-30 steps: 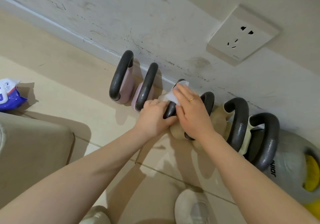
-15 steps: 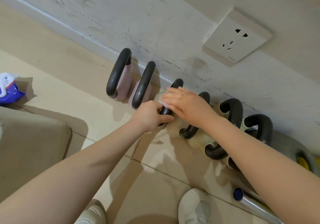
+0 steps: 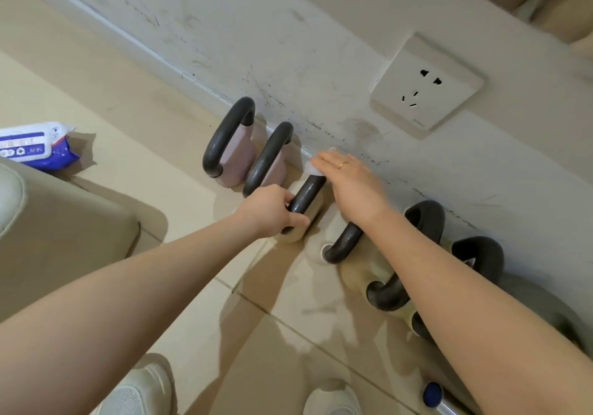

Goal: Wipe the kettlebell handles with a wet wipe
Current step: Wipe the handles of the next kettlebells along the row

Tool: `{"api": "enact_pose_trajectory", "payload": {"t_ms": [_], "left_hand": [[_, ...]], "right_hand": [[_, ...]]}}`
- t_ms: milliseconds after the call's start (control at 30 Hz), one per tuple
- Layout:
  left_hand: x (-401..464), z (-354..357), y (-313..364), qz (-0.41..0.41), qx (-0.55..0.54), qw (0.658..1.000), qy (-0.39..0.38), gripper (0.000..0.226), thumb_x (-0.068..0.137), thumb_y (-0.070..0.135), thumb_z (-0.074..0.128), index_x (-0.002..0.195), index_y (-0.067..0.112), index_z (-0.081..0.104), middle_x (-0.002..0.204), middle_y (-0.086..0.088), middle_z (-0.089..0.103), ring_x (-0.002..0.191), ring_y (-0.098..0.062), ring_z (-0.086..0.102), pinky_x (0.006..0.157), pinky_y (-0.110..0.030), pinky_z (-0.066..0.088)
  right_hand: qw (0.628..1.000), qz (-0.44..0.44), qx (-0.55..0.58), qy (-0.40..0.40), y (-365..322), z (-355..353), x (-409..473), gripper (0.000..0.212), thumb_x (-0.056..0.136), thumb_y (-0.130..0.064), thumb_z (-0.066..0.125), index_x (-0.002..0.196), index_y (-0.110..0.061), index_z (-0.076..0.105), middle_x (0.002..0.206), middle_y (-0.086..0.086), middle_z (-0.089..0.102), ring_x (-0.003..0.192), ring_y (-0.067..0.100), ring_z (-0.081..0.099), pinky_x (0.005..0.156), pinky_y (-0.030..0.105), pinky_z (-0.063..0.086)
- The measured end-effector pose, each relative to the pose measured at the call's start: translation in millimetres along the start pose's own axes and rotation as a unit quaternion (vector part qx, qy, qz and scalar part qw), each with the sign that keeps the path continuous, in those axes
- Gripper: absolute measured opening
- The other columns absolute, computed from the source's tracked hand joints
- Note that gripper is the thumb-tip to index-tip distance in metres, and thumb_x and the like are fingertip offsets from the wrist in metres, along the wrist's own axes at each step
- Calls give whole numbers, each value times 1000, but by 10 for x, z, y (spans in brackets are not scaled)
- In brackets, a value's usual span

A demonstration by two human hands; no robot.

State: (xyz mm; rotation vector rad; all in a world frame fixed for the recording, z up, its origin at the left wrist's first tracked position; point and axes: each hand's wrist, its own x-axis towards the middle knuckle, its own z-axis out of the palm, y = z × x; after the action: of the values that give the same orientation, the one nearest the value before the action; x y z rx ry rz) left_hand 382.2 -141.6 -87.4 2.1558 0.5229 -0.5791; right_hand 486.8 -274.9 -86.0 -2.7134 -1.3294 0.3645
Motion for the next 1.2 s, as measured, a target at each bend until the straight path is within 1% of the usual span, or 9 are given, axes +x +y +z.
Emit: {"api": "enact_pose_trajectory", "payload": {"t_ms": [167,400,567,667,767,900,967,1100,1200], "left_hand": [[-58,0,67,-11,15,1000,25,37,77,36,69,57,16,45,57,3,48,58,-17,47,50,-25,34],[-72,144,-13,-40,-91,991,94,36,70,32,76,84,13,48,73,0,61,71,-19,54,69,-33,45],[-55,184,-62,-31,-144,984,97,38,70,29,76,91,6,54,83,-8,65,75,-25,57,72,-34,47],[-81,205,-62,-25,-146,983,113,35,71,29,76,84,13,47,74,0,56,66,-16,49,59,-26,39],[-101,223,-57,-20,-138,982,127,34,73,29,75,82,14,45,71,4,52,65,-15,48,58,-25,37],[-74,217,-60,-22,-128,984,119,36,72,28,75,70,18,40,64,6,49,61,-13,46,52,-22,34],[-72,201,-57,-23,-135,984,111,33,72,29,75,75,17,44,63,7,51,56,-7,47,50,-20,36],[-92,173,-49,-23,-153,984,93,31,74,29,75,87,14,52,66,7,55,56,-5,50,44,-7,39],[-76,149,-42,-27,-155,985,72,27,72,29,76,78,16,53,66,3,60,59,-11,52,51,-18,38]], "right_hand": [[982,-174,-68,4,-214,46,-136,30,87,-10,37,101,-12,63,104,8,67,116,29,56,96,37,43],[997,-59,-43,27,-99,39,24,33,93,-14,31,117,-15,54,131,5,51,138,24,28,114,32,15],[979,-182,-84,29,-121,83,-10,22,79,-12,49,97,-17,62,98,4,63,107,26,53,95,29,32],[995,-94,-31,16,-29,-15,70,48,81,-21,21,109,-16,60,116,6,58,114,27,45,95,29,30],[998,-41,-37,5,-34,-6,114,39,84,-10,33,116,-13,57,126,8,54,123,28,41,99,32,31],[974,-206,-90,4,-155,129,14,25,77,-14,42,90,-15,64,91,6,65,104,30,58,93,34,41],[984,-166,-69,-8,-86,40,77,31,75,-1,54,101,-17,62,105,6,62,109,29,51,90,33,40],[998,62,28,-13,9,14,183,58,79,8,46,130,-18,43,139,4,42,128,25,34,105,32,26],[972,119,199,-46,-43,66,159,69,80,10,37,140,-21,29,150,-2,23,134,18,28,103,26,25]]}}
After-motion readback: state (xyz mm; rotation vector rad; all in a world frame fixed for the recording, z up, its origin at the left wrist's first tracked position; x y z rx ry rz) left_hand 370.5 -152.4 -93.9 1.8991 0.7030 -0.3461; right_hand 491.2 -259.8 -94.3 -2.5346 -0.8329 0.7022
